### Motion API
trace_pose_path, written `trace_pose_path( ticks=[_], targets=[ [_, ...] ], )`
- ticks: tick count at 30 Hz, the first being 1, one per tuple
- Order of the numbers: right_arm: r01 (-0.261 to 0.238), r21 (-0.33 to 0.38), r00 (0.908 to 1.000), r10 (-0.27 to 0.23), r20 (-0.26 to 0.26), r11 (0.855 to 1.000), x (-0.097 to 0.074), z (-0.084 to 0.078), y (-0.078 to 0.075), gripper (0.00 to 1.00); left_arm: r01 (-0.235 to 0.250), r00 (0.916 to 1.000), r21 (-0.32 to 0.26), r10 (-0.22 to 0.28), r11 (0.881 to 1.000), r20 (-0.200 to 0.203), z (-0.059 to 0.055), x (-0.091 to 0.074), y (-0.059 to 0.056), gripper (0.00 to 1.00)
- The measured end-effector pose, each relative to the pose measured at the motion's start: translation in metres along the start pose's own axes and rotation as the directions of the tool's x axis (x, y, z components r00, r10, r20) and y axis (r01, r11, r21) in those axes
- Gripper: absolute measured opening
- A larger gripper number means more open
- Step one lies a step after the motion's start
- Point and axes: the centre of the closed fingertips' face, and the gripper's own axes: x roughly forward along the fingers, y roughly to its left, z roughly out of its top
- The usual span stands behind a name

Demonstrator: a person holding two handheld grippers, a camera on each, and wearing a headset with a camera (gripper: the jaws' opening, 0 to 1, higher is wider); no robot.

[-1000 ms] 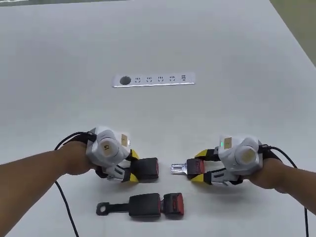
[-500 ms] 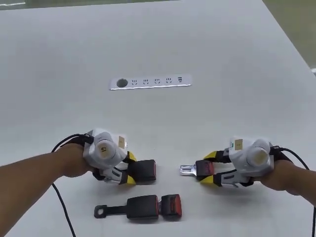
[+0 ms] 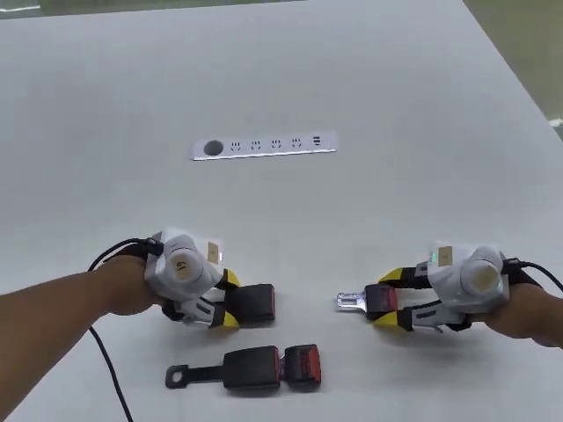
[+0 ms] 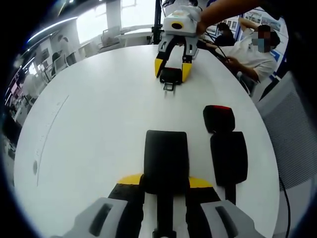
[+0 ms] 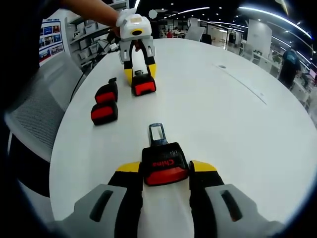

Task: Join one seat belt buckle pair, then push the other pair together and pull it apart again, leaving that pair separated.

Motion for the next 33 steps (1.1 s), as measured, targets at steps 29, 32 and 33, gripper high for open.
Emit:
trace_pose_path(
  ticks=[29, 32, 33],
  targets=[
    [0.110, 0.098, 0.9939, -0.110, -0.010, 0.989, -0.019, 0.008, -0.014, 0.57, -0.141, 0.9896, -0.129, 0.143, 0.982, 0.011, 0.006, -0.020, 0.007, 0.57],
    [0.162, 0.138, 0.9867, -0.162, -0.005, 0.977, -0.020, 0.009, -0.019, 0.59, -0.154, 0.9826, -0.225, 0.173, 0.962, 0.067, 0.011, -0.025, 0.010, 0.67],
    [0.178, 0.150, 0.9836, -0.180, 0.004, 0.973, -0.020, 0.011, -0.021, 0.63, -0.159, 0.9784, -0.239, 0.185, 0.958, 0.091, 0.013, -0.027, 0.011, 0.69]
  ],
)
